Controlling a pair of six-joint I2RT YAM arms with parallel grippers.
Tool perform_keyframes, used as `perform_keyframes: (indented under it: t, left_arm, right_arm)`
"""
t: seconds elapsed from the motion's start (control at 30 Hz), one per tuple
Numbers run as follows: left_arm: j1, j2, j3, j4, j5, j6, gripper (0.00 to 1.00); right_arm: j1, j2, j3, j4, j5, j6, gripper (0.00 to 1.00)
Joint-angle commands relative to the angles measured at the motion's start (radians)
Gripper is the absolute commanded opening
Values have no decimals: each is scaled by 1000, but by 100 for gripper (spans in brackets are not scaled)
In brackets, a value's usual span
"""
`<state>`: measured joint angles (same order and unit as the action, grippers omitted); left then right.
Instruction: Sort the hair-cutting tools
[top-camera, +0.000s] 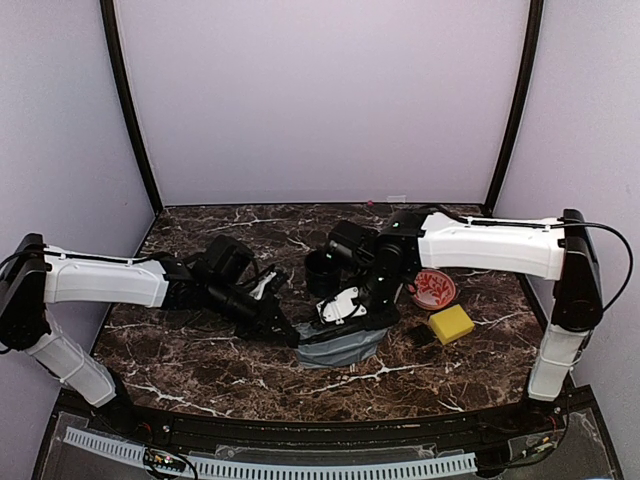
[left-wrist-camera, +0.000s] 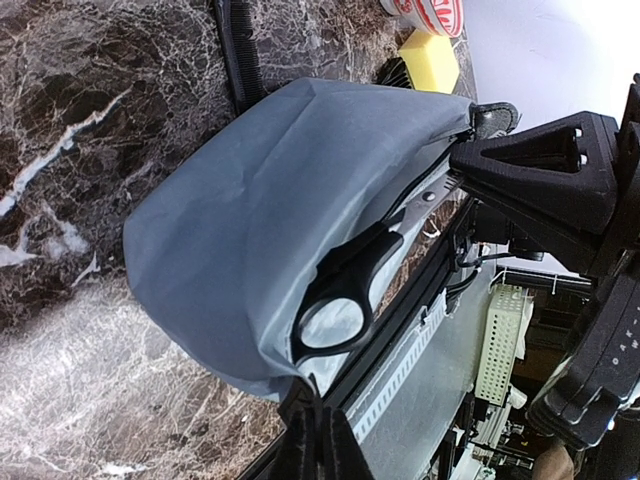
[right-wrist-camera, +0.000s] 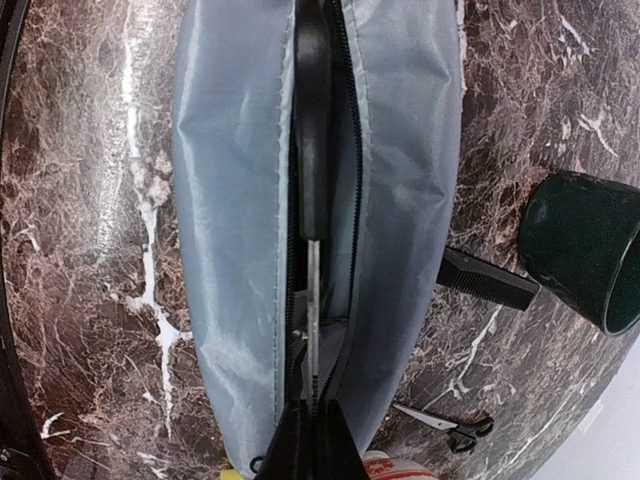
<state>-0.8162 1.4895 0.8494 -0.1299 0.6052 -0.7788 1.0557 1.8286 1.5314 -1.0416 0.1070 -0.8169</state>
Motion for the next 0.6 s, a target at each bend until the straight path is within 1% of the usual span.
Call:
perform_keyframes:
  t: [0.0,0.23,0.57]
  left_arm:
    - [-5,-52,5,0,20,10,0]
    - [-5,-55,12,-26,13,22,0]
    - [-5,-65,10,9,14,-5,0]
  right_arm:
    - [-3,-56,-12,7,29,43,0]
    - [-24,-117,-51,-11,85,26,0]
    - [-19,-94,-46,-2,82,7,0]
